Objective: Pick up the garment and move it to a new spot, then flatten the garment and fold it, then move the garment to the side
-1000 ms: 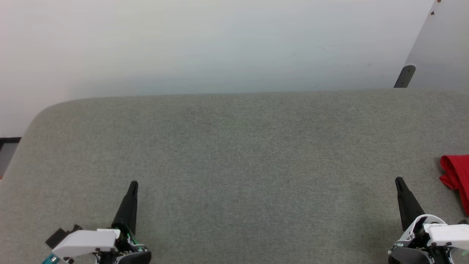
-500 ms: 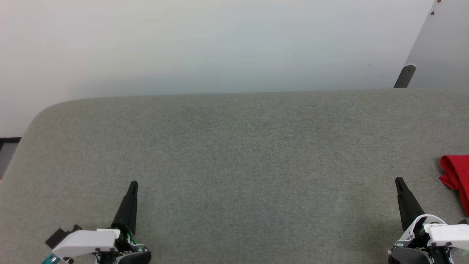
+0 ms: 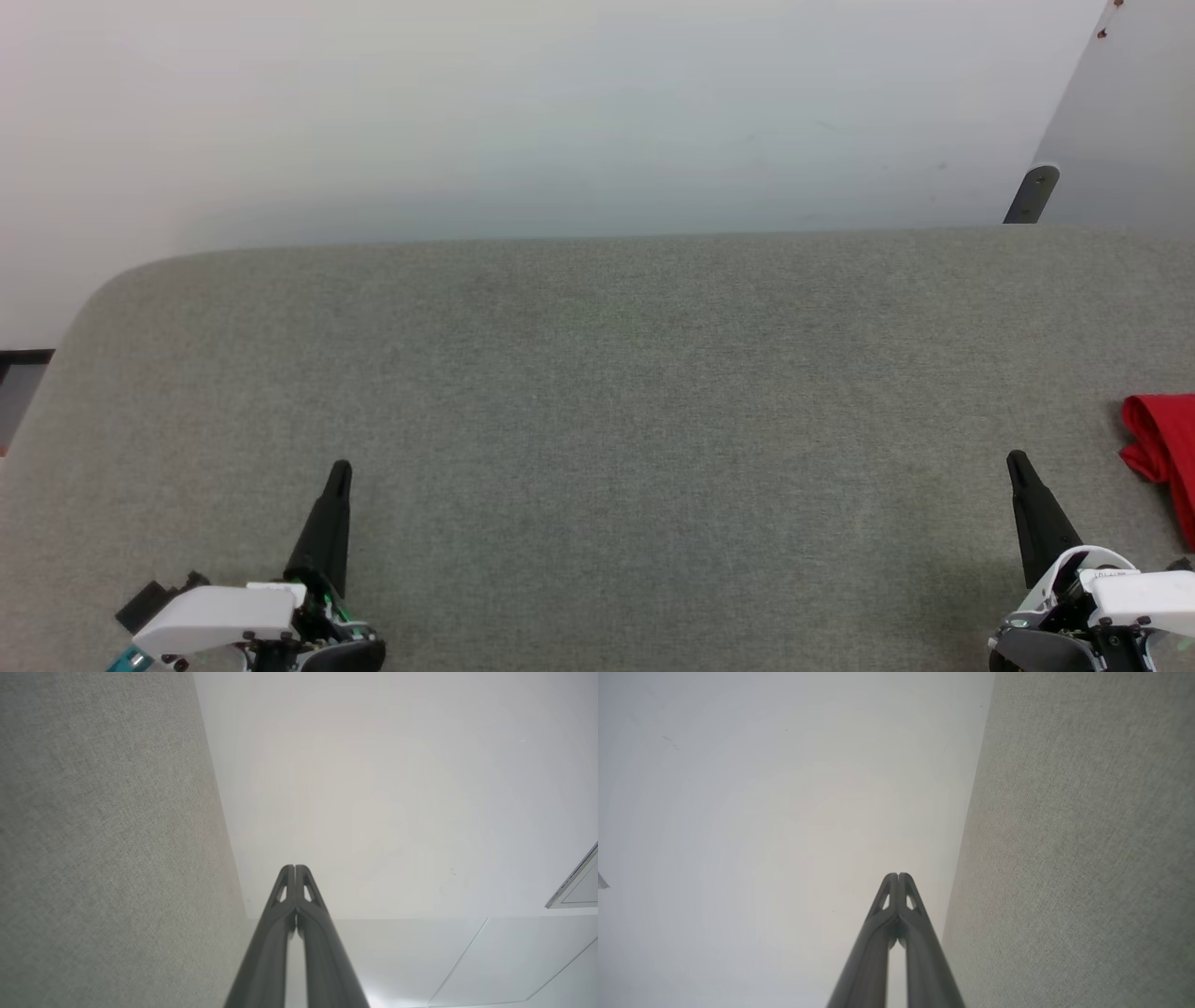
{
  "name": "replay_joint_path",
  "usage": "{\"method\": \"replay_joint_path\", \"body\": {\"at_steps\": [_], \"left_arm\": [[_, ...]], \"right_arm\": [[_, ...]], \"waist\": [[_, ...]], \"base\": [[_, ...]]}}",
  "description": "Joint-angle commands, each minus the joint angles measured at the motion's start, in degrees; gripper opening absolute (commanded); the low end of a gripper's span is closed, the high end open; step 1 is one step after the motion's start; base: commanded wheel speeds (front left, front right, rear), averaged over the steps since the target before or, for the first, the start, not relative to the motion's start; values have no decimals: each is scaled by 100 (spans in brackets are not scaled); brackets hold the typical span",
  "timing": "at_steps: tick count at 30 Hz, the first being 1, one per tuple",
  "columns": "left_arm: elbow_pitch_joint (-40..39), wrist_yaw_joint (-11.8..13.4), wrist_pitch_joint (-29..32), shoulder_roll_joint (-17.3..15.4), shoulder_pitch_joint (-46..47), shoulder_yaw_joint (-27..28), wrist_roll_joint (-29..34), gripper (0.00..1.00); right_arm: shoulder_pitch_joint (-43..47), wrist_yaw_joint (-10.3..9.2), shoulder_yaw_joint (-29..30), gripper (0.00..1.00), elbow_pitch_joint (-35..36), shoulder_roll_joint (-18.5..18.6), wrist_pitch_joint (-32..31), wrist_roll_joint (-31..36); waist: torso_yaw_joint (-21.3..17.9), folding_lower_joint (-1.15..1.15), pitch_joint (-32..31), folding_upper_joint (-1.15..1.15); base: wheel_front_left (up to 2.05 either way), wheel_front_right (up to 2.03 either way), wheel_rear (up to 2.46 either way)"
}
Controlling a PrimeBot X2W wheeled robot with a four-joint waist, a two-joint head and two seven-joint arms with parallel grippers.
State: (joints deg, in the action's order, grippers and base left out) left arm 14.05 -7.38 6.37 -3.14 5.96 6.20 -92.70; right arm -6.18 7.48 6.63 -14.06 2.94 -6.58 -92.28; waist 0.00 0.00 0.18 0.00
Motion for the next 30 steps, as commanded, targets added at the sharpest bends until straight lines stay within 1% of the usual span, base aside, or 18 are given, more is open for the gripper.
{"method": "replay_joint_path", "body": {"at_steps": [1, 30], "left_arm": [[10, -20, 14, 13, 64, 21, 19, 0], [9, -20, 17, 19, 64, 31, 33, 0]], "right_arm": [[-16, 2, -7, 0, -1, -20, -9, -23], [-16, 2, -8, 0, -1, -20, -8, -24]], "waist": [[0, 0, 0, 0], [0, 0, 0, 0]], "base": [[0, 0, 0], [0, 0, 0]]}}
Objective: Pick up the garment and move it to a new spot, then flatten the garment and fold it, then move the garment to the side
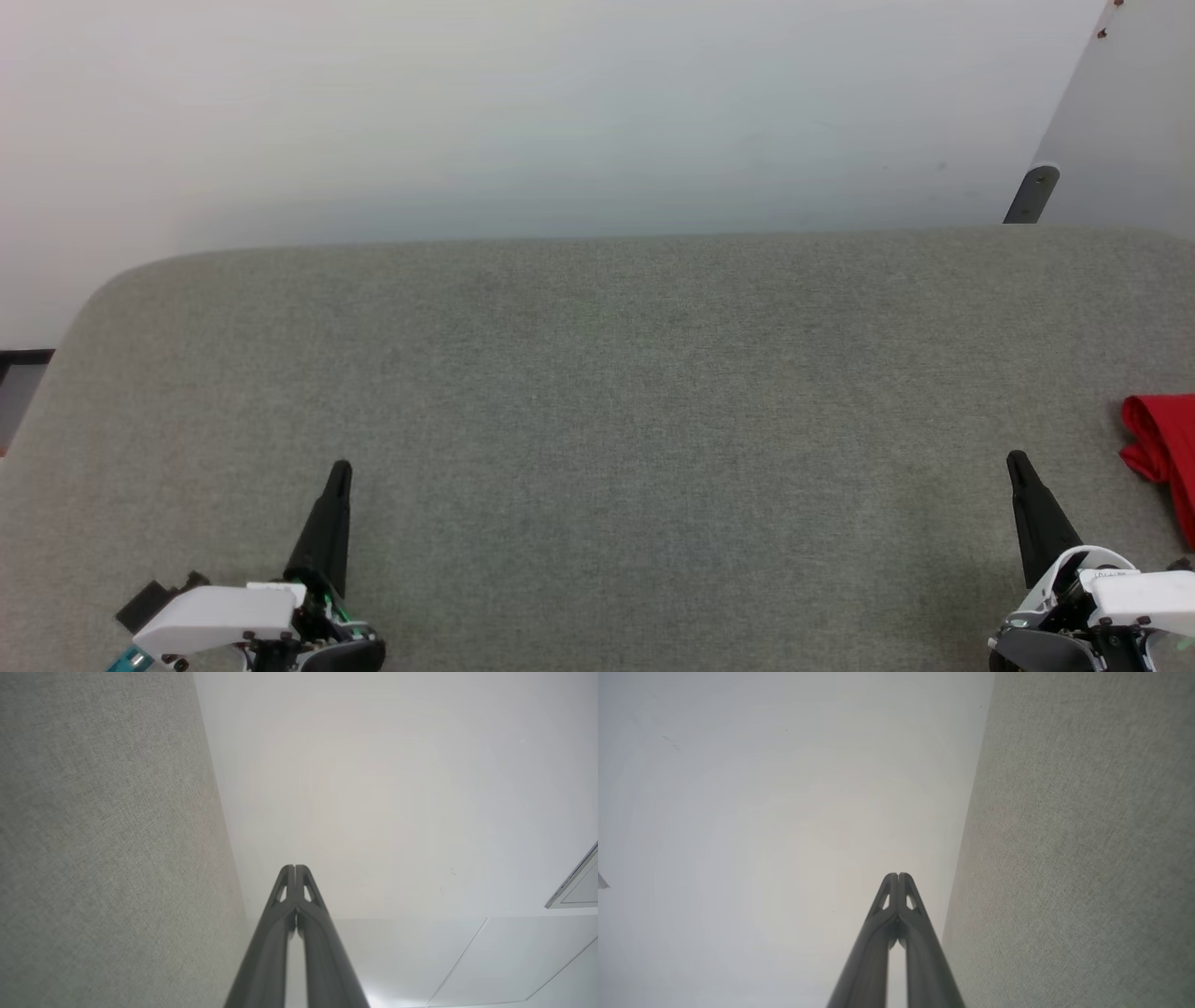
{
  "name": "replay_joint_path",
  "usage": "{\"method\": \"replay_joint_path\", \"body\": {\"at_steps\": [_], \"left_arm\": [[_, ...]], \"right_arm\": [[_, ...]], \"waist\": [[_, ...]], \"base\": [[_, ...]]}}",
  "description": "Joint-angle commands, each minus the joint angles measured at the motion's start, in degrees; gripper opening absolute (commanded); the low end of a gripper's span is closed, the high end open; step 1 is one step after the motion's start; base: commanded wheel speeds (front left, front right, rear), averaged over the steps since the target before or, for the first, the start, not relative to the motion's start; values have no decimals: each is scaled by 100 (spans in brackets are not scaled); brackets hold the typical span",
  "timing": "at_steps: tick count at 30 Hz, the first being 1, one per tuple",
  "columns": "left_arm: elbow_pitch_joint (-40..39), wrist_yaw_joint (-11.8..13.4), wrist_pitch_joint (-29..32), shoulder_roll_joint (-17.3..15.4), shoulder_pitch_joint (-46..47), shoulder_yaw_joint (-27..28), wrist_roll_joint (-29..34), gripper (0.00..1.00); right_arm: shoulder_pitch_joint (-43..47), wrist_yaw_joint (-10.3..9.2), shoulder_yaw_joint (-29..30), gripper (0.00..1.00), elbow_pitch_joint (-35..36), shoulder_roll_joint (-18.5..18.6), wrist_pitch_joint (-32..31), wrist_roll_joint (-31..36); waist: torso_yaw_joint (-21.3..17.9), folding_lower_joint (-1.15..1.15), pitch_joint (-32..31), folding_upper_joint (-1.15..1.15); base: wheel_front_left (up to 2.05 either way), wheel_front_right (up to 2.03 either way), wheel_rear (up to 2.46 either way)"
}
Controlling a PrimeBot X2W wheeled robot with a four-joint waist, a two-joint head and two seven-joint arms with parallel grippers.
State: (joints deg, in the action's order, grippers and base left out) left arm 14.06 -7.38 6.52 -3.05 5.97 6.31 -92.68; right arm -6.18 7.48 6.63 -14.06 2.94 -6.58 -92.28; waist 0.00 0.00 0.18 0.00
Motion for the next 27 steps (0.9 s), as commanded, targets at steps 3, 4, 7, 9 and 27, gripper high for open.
{"method": "replay_joint_path", "body": {"at_steps": [3, 4, 7, 9, 27], "left_arm": [[8, -20, 3, 10, 63, 21, 31, 0], [8, -20, 4, 10, 63, 20, 31, 0], [8, -20, 5, 11, 63, 22, 28, 0], [8, -20, 5, 12, 63, 22, 29, 0], [8, -20, 10, 15, 64, 26, 34, 0]], "right_arm": [[-16, 2, -8, 0, -1, -20, -8, -24], [-16, 2, -8, 0, -1, -20, -8, -24], [-16, 2, -9, 0, -1, -20, -8, -24], [-16, 2, -9, 0, -1, -20, -8, -24], [-15, 2, -8, 0, -1, -20, -7, -25]], "waist": [[0, 0, 0, 0], [0, 0, 0, 0], [0, 0, 0, 0], [0, 0, 0, 0], [0, 0, 0, 0]], "base": [[0, 0, 0], [0, 0, 0], [0, 0, 0], [0, 0, 0], [0, 0, 0]]}}
